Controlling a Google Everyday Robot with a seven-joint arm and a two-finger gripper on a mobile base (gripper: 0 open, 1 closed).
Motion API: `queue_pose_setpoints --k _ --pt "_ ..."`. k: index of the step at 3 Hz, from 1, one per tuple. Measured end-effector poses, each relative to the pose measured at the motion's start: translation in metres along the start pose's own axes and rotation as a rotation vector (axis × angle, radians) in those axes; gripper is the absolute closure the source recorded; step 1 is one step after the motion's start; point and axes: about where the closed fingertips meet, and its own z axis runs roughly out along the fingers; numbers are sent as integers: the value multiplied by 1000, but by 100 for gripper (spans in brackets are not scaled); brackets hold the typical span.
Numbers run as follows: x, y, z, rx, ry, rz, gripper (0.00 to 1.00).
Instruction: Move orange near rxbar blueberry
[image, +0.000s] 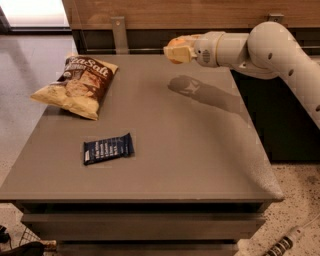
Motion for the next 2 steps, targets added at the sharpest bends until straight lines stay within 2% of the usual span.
queue_pose_setpoints --k 1,2 --pt "-8 37 -37 -10 -28 21 100" --pt "-7 79 -56 -11 -17 37 100"
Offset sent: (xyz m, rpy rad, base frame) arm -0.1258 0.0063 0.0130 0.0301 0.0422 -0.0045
